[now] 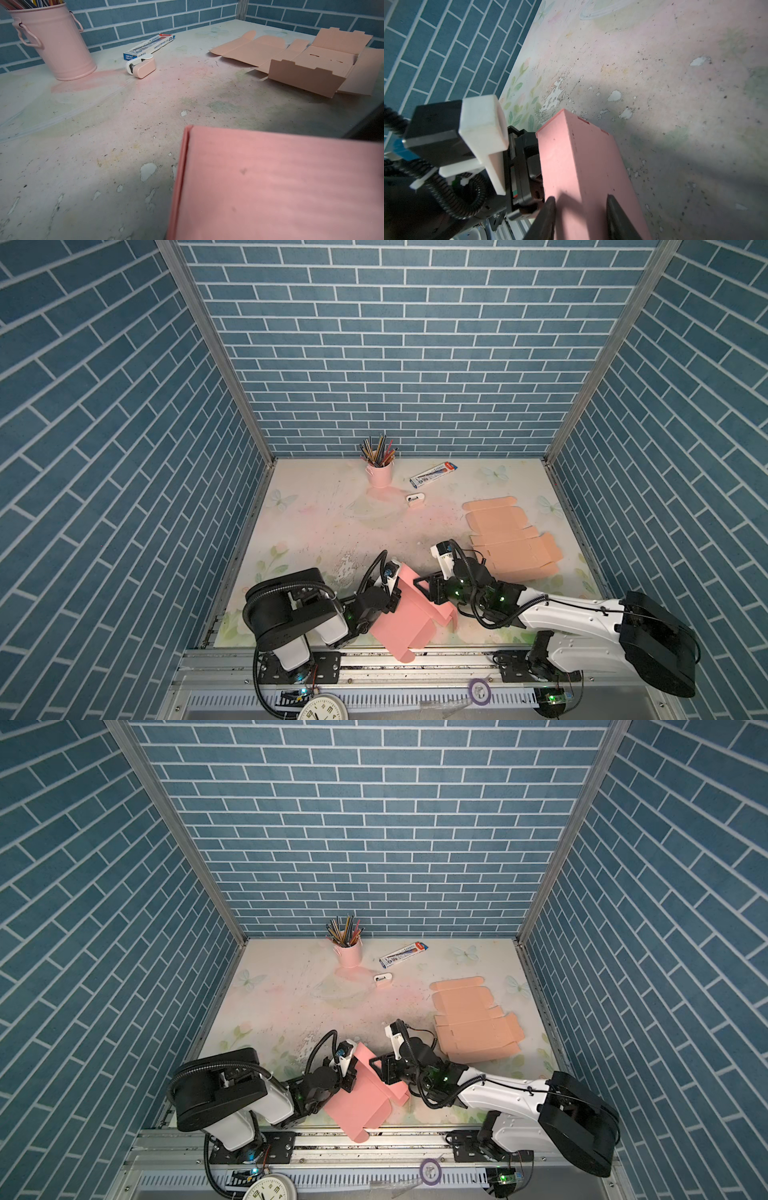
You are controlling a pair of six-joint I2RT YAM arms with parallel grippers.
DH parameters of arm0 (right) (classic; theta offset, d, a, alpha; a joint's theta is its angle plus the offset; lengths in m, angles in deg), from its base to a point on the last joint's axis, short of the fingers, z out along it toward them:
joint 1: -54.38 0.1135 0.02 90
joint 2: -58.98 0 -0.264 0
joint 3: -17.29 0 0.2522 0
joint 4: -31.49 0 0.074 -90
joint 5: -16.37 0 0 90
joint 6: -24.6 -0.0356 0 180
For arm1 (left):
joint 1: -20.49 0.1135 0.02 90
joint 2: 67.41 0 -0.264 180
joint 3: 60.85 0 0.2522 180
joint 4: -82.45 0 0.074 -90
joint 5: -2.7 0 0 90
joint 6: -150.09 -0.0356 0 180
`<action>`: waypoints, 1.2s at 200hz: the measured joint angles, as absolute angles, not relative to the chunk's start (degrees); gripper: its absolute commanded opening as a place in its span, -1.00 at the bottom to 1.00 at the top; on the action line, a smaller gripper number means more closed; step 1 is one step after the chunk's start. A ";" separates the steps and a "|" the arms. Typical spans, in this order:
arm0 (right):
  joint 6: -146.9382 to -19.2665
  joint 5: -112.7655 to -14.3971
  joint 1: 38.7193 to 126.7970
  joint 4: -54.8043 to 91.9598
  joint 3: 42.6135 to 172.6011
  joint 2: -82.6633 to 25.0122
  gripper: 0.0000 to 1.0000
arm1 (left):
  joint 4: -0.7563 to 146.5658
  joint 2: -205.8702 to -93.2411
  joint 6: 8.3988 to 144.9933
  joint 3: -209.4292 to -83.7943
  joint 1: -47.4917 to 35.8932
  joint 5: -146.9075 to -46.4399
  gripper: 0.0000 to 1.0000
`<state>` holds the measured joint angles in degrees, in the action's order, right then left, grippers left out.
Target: Fold the paper box
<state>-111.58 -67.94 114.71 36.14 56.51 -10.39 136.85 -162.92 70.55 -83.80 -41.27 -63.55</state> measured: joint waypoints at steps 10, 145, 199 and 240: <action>-111.66 -68.03 114.71 36.14 56.49 -10.39 -0.20 | 136.85 -162.92 70.55 -83.80 -41.27 -63.55 -0.77; -111.73 -68.40 114.71 36.01 56.03 -9.58 -0.20 | 138.27 -157.30 71.03 -82.77 -41.31 -64.25 -0.55; -112.21 -68.88 115.15 36.64 55.46 -9.25 -0.21 | 138.90 -157.28 70.79 -82.45 -41.20 -65.00 -0.84; -113.17 -69.64 116.13 36.60 55.22 -8.51 -0.22 | 139.34 -156.12 70.83 -81.24 -41.20 -66.11 -0.80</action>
